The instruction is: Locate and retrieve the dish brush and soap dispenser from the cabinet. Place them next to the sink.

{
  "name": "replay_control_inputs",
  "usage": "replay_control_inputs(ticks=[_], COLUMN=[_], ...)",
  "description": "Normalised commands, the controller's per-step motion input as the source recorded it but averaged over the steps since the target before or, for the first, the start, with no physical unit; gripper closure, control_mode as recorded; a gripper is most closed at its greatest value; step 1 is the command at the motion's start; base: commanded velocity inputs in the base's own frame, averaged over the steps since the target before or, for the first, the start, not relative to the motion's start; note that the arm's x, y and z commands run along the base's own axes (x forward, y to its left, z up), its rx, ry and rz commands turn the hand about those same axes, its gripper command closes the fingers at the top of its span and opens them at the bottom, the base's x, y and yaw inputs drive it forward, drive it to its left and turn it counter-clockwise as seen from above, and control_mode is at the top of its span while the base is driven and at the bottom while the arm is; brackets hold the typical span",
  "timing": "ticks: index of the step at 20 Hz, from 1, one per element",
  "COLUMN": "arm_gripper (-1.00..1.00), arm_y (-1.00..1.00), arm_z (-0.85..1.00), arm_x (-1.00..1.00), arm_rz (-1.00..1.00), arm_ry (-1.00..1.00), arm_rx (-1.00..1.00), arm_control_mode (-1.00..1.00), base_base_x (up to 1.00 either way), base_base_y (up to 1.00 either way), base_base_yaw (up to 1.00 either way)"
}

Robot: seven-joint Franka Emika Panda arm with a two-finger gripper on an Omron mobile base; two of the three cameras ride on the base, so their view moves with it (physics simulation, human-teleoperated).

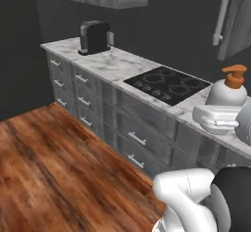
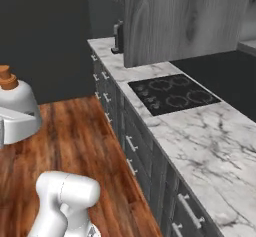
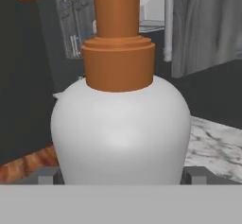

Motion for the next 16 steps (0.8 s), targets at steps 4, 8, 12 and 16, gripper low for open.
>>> replay_control_inputs(ticks=[4, 8, 12, 16], arm_gripper=[1.00, 1.00, 1.00, 1.00], arm_y=[0.00, 0.00, 0.00, 0.00], arm_z=[0.00, 0.00, 0.00, 0.00], arm_x=[0.00, 0.00, 0.00, 0.00], arm_rz=[0.00, 0.00, 0.00, 0.00], arm_ry=[0.00, 0.00, 0.00, 0.00], arm_rx=[0.00, 0.00, 0.00, 0.00], arm_control_mode=[1.00, 1.00, 1.00, 1.00], base_base_x=[-0.06, -0.08, -0.11, -0.10], base_base_y=[0.36, 0.39, 0.41, 0.39], base_base_yaw=[0.45, 0.43, 0.42, 0.43])
